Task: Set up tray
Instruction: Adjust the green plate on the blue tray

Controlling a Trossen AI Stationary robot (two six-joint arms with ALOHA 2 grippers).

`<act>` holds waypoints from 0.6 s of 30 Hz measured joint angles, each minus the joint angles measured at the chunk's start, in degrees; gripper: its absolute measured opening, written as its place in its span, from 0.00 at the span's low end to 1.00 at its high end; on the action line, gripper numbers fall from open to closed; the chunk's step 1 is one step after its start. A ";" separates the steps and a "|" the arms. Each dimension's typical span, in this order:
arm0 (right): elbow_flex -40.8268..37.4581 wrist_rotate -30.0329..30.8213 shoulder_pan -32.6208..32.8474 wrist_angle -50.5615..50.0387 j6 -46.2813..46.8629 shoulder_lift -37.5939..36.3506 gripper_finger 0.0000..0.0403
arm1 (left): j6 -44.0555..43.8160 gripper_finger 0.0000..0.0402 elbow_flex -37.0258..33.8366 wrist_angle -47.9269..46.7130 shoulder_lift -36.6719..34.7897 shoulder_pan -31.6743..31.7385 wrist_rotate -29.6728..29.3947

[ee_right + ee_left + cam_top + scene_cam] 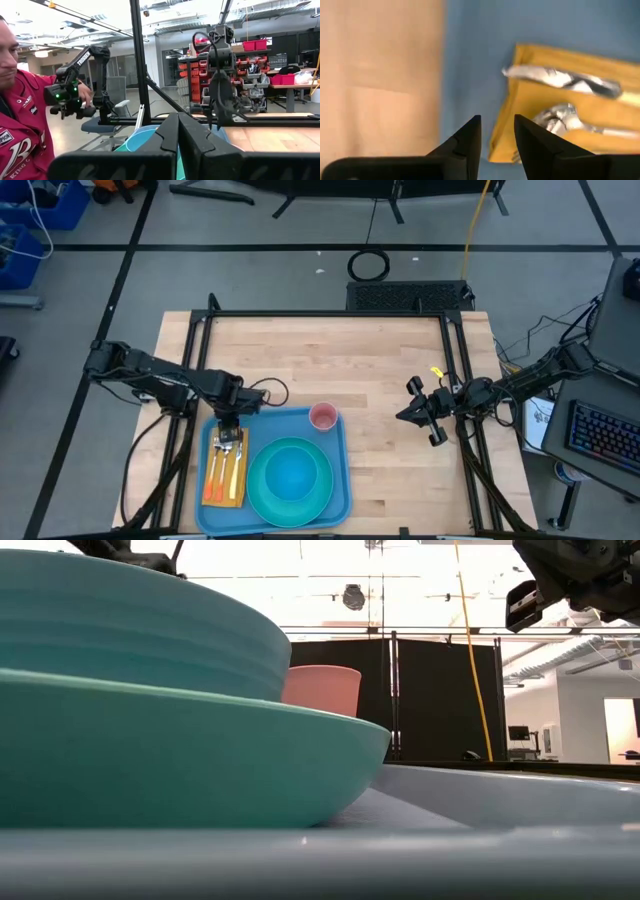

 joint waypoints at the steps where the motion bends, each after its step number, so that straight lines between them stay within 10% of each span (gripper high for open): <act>1: 0.00 0.01 0.00 0.02 0.00 -0.02 0.00 | -0.41 0.30 0.57 -0.07 -0.69 -0.03 -1.34; 9: 0.00 -0.01 0.00 0.05 0.01 -0.02 0.00 | -3.08 0.30 4.92 2.70 -5.54 -0.57 -5.35; 18: 0.01 0.01 0.01 0.03 0.01 -0.02 0.00 | 0.41 0.30 4.04 17.31 -2.38 2.35 7.11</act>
